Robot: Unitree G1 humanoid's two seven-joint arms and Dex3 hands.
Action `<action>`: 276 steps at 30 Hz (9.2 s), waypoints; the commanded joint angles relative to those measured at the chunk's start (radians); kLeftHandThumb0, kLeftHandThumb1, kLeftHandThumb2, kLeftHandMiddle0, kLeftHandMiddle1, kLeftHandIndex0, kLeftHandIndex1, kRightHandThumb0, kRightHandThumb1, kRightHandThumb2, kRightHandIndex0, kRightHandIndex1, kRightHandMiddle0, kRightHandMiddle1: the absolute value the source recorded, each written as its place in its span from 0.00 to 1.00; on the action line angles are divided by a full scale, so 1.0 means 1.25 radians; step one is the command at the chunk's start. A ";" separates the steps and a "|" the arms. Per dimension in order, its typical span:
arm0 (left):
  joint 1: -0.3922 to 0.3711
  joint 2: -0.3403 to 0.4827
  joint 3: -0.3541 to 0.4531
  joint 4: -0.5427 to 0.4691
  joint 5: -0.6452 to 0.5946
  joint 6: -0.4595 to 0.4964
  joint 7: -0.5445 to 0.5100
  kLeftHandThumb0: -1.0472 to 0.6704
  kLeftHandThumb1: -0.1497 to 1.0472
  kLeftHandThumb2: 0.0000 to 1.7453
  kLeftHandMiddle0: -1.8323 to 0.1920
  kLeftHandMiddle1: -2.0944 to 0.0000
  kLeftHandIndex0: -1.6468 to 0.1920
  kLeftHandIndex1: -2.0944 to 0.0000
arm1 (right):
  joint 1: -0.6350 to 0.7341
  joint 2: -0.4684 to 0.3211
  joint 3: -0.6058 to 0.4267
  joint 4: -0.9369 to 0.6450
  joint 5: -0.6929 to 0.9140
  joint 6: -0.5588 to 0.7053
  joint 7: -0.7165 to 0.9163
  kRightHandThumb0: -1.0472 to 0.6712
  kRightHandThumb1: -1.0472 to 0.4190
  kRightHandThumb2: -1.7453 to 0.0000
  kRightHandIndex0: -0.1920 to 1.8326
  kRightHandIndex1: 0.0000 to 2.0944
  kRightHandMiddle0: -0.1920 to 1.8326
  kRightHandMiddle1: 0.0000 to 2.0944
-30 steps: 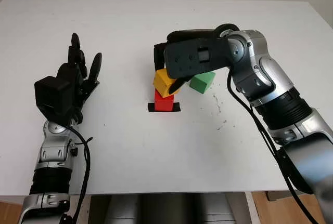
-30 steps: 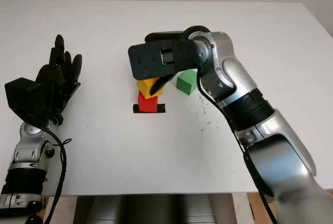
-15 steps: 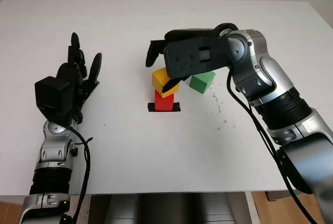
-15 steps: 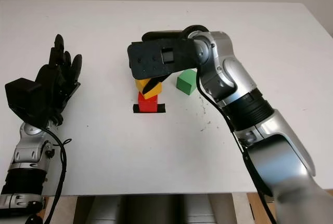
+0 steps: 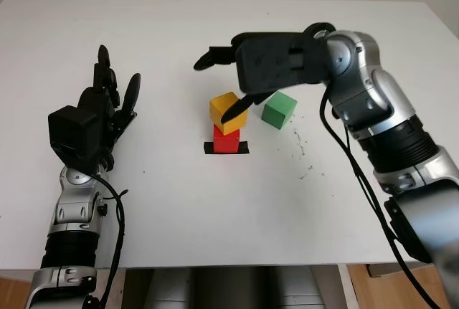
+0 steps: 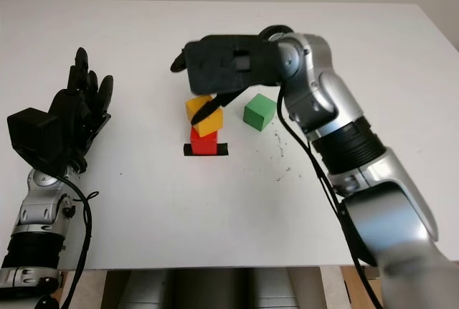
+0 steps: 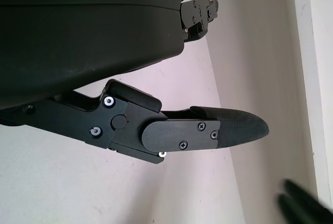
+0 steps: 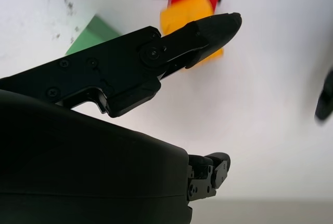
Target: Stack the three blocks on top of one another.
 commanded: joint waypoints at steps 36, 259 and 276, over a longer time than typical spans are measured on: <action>-0.004 0.034 0.003 0.003 0.018 -0.013 -0.014 0.18 1.00 0.27 1.00 1.00 1.00 1.00 | -0.018 -0.266 0.138 0.412 -0.324 -0.675 -0.462 0.25 0.16 0.97 0.03 0.03 0.14 0.07; 0.030 0.045 0.008 -0.067 0.014 0.042 -0.028 0.18 1.00 0.26 1.00 1.00 1.00 0.99 | 0.200 0.049 -0.132 -0.026 0.408 0.252 -0.093 0.22 0.08 0.98 0.11 0.02 0.10 0.42; 0.027 0.044 0.009 -0.061 0.015 0.038 -0.027 0.19 1.00 0.27 1.00 0.99 1.00 1.00 | 0.253 0.033 -0.250 -0.101 0.506 0.202 -0.095 0.03 0.04 0.95 0.00 0.00 0.00 0.00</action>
